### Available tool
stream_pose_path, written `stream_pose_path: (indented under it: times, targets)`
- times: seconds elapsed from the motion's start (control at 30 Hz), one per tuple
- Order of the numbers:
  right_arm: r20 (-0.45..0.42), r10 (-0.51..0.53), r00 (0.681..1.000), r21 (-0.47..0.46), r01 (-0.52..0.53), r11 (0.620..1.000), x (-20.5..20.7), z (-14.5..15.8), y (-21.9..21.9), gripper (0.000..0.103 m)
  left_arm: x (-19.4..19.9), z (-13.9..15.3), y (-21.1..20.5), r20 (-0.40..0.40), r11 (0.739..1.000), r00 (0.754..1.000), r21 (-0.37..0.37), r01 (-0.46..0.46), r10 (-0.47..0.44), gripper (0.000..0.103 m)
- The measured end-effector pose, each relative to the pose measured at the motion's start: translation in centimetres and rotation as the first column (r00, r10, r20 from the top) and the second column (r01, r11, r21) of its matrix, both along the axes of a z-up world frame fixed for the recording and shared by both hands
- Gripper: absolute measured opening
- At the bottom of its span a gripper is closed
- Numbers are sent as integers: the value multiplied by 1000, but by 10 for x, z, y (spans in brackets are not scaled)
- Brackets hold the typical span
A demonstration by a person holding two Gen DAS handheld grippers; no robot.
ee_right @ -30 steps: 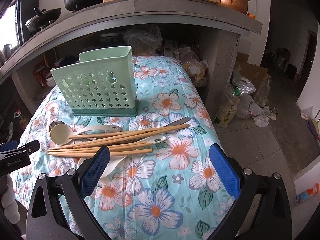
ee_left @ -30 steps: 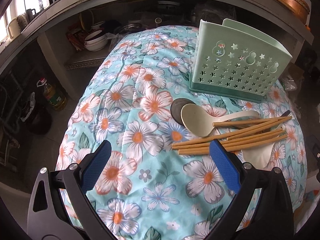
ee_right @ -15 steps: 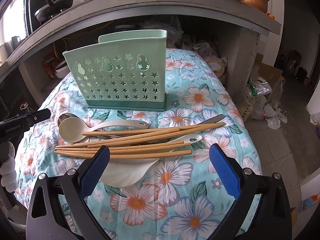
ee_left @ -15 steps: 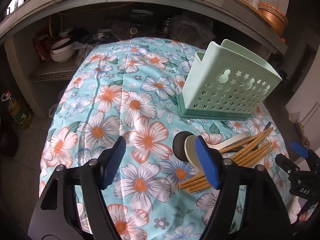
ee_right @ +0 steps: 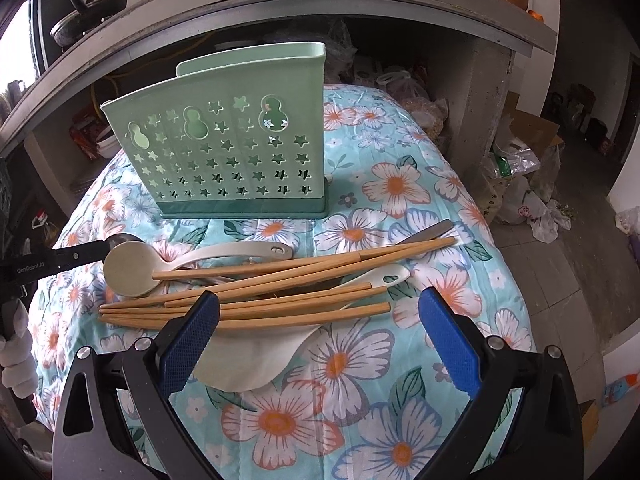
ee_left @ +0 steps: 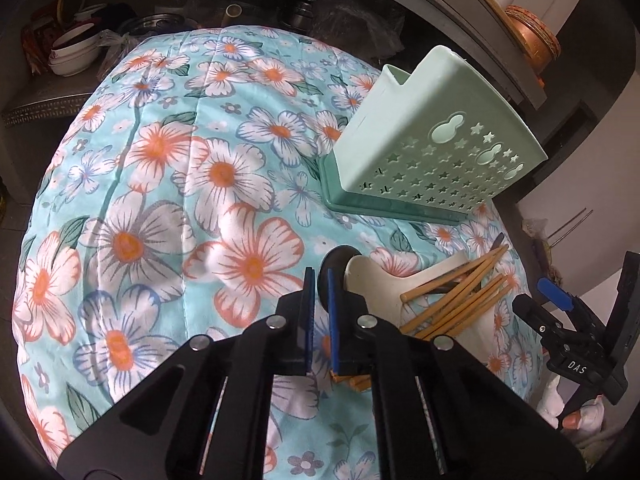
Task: Organize utensils
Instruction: 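Reach the left tool to the metal spoon and close on its handle, then lift the metal spoon with the left tool while the right tool grasps the cream spoon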
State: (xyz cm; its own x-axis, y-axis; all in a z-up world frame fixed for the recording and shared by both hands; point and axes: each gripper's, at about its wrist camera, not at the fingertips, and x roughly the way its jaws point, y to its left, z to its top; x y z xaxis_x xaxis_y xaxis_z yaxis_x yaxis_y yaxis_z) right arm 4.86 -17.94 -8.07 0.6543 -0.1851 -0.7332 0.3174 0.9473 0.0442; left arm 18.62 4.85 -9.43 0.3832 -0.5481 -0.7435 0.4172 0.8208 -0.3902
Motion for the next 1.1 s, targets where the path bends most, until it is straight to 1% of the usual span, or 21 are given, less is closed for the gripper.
stream_pose_path:
  times: [0.1,0.27,0.43,0.53,0.63,0.73,0.83,0.93,1.0,1.1]
  targets:
    - [-3,-6,1000,6,6,1000,0,-1,-1,97,2,-3,-3,0,999,1000,39,3,-3,3]
    - [-5,-16,1000,1,16,1000,-1,-1,-2,97,6,-7,-9,-12,999,1000,49,9,-8,4]
    - [-3,-26,1000,4,26,1000,-4,-1,-3,97,12,-13,-10,-43,999,999,40,7,-5,6]
    - [-3,-32,999,7,32,999,-5,-1,-4,97,13,-15,-11,-48,1000,999,26,-1,3,7]
    - [-6,-34,999,10,34,999,-7,-1,-4,97,15,-15,-11,-46,1000,999,13,-14,15,8]
    - [-4,-32,999,6,32,999,-7,0,-3,97,14,-11,-9,-25,1000,999,-2,-27,27,6]
    - [-2,-30,1000,3,30,1000,-7,1,-2,97,15,-1,-1,17,998,998,1,-60,60,4]
    - [-3,-29,1000,3,29,1000,-8,1,-2,97,20,6,11,46,993,992,10,-121,121,4]
    - [-2,-28,1000,1,28,1000,-8,1,-2,97,24,5,19,38,988,987,15,-155,155,4]
    - [-1,-27,1000,-3,27,1000,-8,1,0,97,29,-2,26,-4,986,986,7,-167,167,5]
